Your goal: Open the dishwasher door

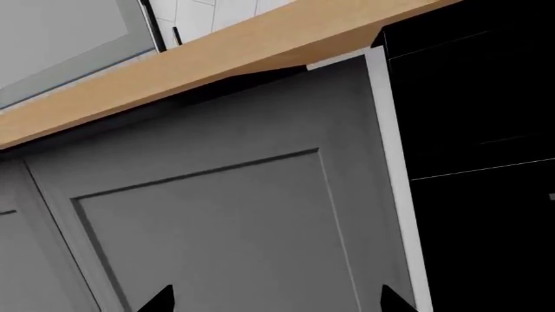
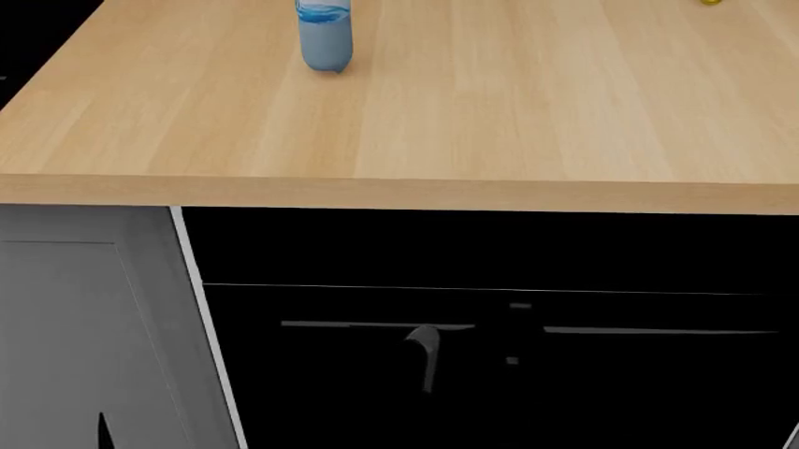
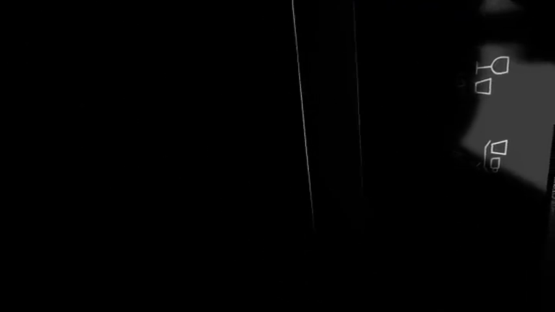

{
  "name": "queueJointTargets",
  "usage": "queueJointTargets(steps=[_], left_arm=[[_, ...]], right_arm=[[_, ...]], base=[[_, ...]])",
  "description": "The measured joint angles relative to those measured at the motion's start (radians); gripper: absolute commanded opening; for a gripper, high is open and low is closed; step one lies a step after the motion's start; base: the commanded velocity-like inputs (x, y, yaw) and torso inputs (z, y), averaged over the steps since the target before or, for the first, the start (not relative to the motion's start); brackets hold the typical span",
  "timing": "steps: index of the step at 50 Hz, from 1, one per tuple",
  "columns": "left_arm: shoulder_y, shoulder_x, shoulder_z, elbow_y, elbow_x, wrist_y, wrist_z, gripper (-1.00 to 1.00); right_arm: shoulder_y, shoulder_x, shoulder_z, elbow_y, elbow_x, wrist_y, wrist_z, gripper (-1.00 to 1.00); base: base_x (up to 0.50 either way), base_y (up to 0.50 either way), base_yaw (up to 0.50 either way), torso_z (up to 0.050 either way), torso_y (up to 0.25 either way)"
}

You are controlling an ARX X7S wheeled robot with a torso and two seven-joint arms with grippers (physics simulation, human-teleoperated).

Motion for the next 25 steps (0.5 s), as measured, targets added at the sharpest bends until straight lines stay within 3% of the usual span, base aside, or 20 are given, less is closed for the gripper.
queueJointTargets(steps=[14,25], left_arm=[[0.000,-0.004,0.007,0.002,-0.004,-0.001,-0.007,1.00],[0.001,-0.008,0.012,0.006,-0.007,-0.002,-0.012,1.00]], right_arm=[[-0.012,0.021,0.019,-0.007,0.005,-0.054,0.013,-1.00],[-0.044,0.146,0.035,-0.307,-0.026,0.108,0.033,-1.00]], base=[[0.00,0.00,0.00,0.000,0.000],[0.00,0.00,0.00,0.000,0.000]])
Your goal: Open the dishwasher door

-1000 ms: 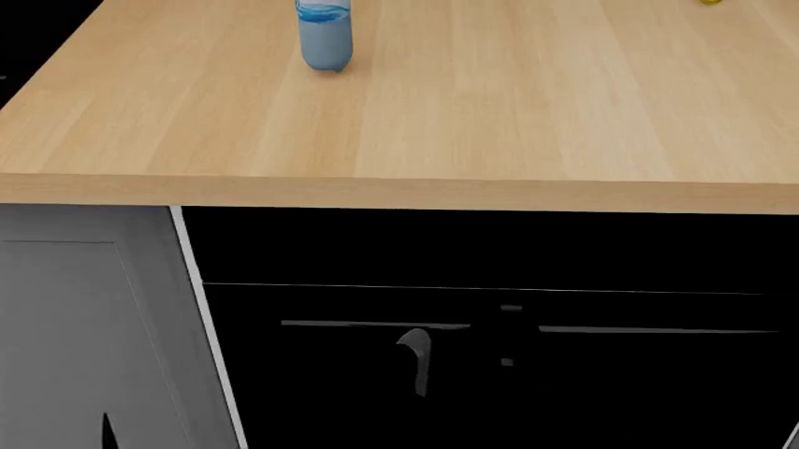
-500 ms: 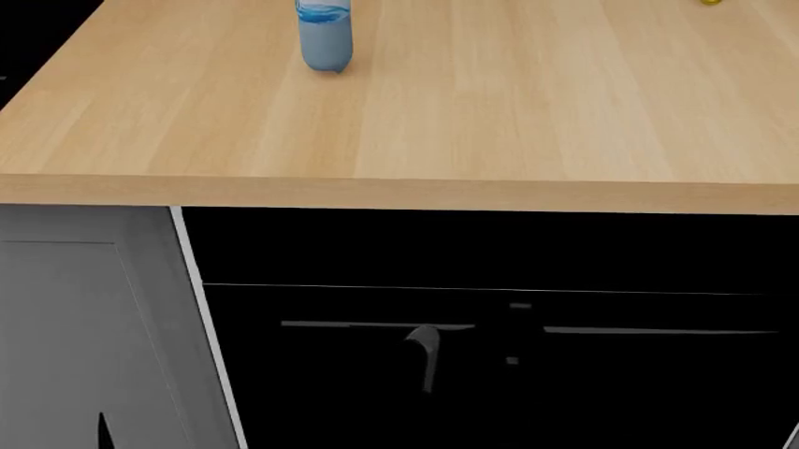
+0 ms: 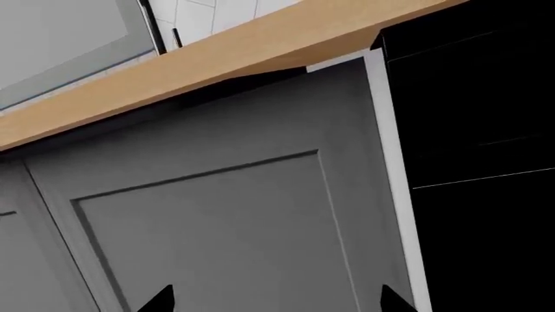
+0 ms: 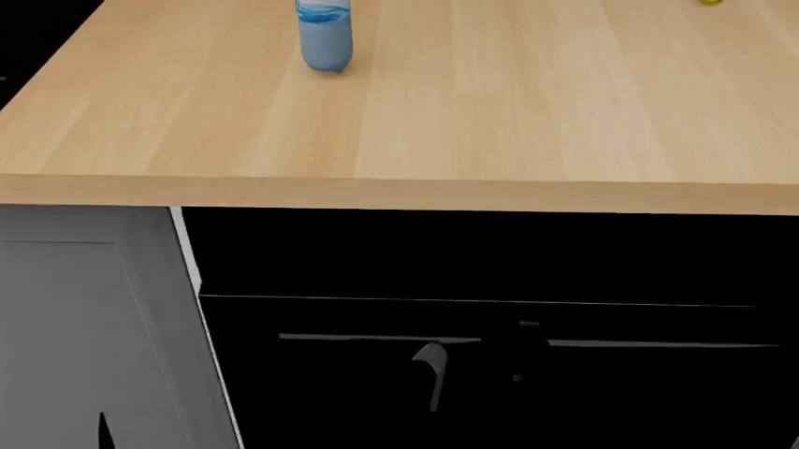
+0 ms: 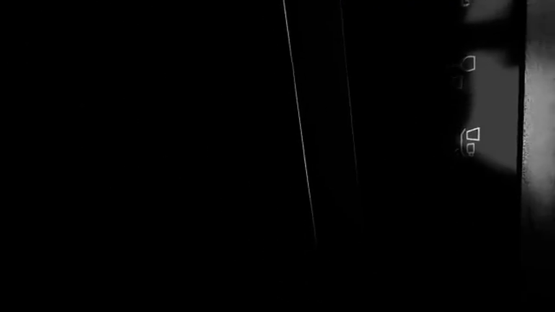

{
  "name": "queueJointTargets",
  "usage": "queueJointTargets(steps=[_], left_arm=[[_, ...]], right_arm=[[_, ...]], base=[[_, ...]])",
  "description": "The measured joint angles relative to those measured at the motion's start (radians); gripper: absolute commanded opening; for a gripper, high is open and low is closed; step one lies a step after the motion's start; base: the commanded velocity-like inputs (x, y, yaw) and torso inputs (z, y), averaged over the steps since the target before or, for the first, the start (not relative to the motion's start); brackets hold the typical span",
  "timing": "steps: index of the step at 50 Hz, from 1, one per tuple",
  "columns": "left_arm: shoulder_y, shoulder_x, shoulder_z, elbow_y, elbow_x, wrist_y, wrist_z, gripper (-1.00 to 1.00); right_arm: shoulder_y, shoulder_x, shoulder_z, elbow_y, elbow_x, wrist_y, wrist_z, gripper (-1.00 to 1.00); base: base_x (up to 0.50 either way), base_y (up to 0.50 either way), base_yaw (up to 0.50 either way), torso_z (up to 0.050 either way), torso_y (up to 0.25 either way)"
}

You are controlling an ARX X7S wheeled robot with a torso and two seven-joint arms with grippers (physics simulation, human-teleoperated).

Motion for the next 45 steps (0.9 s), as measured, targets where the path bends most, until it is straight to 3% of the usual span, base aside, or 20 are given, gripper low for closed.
queueJointTargets(steps=[19,45], left_arm=[[0.002,-0.027,-0.048,0.022,-0.026,-0.023,-0.023,1.00],[0.007,-0.059,-0.104,0.048,-0.055,-0.052,-0.050,1.00]], right_arm=[[-0.077,0.181,0.007,-0.432,-0.031,0.227,0.041,-1.00],[-0.199,0.367,-0.023,-0.848,-0.055,0.423,0.116,-1.00]], base=[[0.00,0.00,0.00,0.000,0.000],[0.00,0.00,0.00,0.000,0.000]])
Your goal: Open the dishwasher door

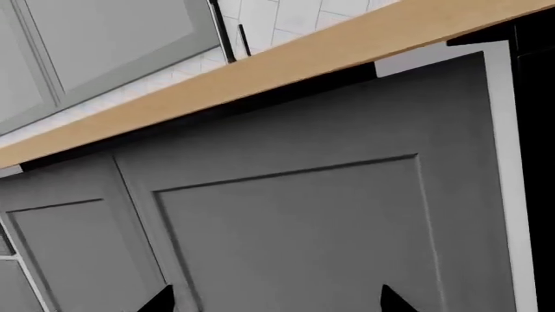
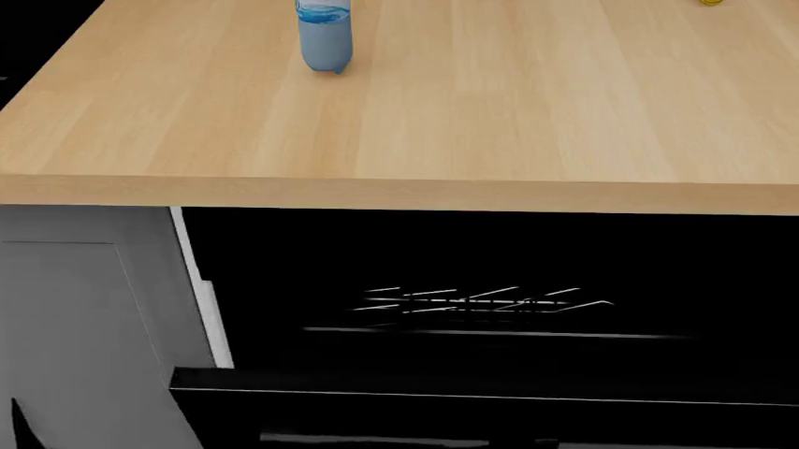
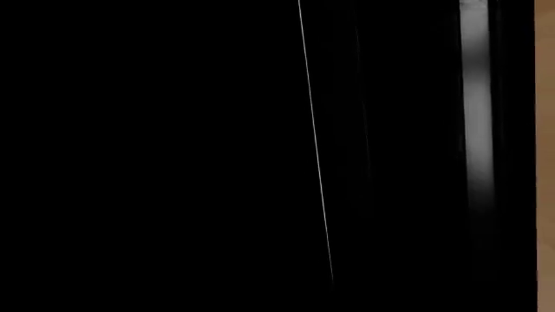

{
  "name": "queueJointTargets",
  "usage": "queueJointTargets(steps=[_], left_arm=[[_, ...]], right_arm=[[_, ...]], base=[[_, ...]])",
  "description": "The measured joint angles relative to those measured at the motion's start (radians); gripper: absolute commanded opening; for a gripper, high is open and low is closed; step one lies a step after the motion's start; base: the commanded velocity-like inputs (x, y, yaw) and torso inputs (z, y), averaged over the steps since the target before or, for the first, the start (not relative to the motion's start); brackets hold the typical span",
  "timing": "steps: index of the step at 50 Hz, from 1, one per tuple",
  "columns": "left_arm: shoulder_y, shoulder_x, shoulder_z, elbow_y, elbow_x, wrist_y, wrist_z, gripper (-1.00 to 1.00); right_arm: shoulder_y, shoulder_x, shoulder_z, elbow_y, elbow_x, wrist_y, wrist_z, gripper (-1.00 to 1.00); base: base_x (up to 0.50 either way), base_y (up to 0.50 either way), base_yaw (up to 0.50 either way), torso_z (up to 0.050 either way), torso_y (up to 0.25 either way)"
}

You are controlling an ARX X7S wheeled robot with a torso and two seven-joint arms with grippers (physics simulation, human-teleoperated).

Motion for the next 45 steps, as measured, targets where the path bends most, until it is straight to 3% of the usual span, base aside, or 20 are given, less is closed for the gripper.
queueJointTargets(steps=[45], left_arm=[[0.022,-0.017,-0.018,0.032,-0.019,-0.005,-0.023,1.00]], right_arm=[[-0.147,0.068,-0.026,-0.132,-0.053,0.043,0.154,-1.00]], base=[[0.00,0.00,0.00,0.000,0.000]])
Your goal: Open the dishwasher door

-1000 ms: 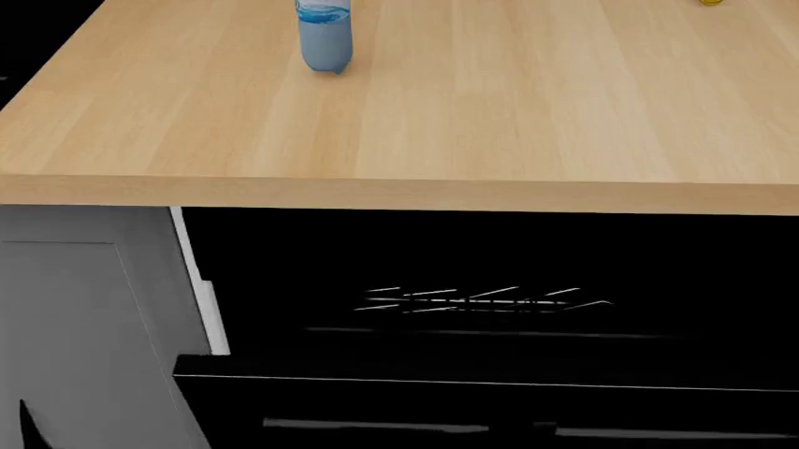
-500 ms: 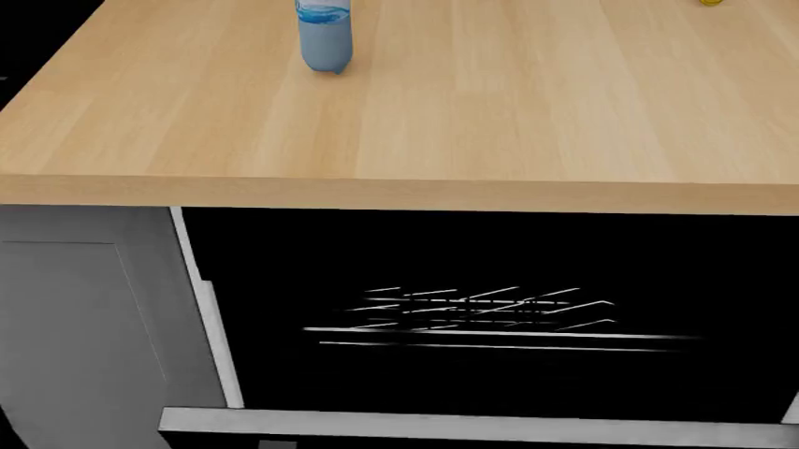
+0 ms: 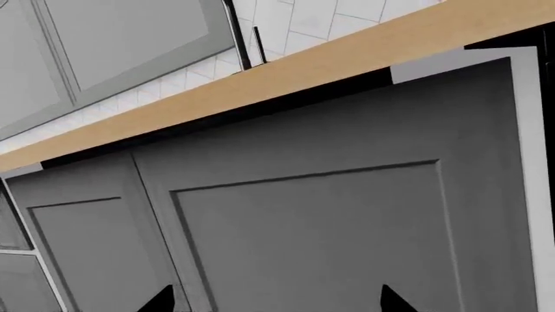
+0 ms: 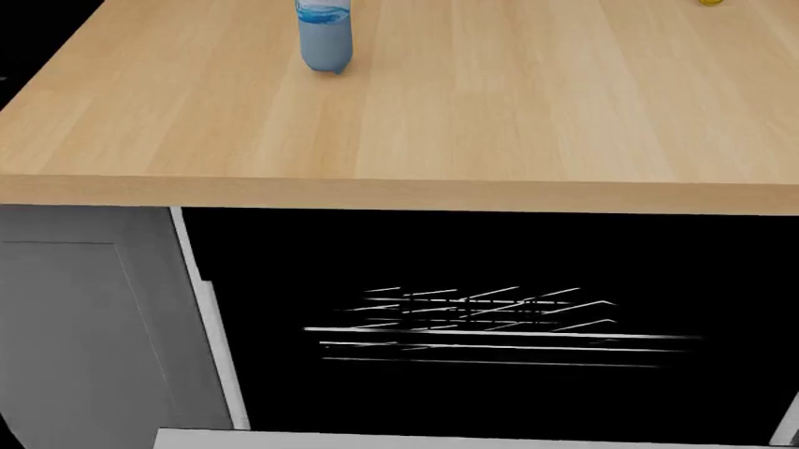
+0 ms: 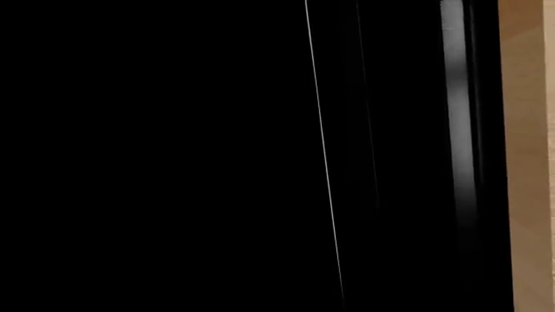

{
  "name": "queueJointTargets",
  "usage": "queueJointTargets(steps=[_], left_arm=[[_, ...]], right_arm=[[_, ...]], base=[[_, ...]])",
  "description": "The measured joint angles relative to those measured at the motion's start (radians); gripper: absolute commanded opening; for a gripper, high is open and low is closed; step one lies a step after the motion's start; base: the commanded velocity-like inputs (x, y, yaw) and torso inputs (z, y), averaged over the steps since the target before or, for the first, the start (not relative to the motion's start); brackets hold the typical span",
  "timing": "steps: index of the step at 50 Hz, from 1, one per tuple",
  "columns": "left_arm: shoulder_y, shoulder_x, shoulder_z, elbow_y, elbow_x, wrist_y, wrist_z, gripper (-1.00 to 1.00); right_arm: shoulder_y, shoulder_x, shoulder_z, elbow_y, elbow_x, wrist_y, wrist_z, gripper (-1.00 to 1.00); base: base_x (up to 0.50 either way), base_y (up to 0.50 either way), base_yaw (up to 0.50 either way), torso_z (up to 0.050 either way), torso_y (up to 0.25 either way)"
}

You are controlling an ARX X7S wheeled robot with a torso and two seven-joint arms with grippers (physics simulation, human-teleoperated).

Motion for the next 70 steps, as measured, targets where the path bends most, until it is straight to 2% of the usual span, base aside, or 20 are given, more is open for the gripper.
queueJointTargets(steps=[35,57,70], left_arm=[[-0.007,-0.004,0.007,-0.016,-0.011,0.008,-0.006,1.00],[0.006,-0.019,-0.012,0.040,-0.022,-0.021,-0.019,1.00],[0.012,-0.027,-0.028,0.061,-0.030,-0.029,-0.028,1.00]], right_arm=[[-0.071,0.026,-0.015,-0.009,-0.054,-0.029,0.057,-1.00],[-0.165,-0.015,-0.030,0.123,-0.147,-0.083,0.214,-1.00],[-0.239,-0.064,-0.050,0.267,-0.148,-0.190,0.411,-1.00]], base=[[0.00,0.00,0.01,-0.001,0.000],[0.00,0.01,0.01,-0.002,0.000],[0.00,0.01,0.01,-0.003,0.000]])
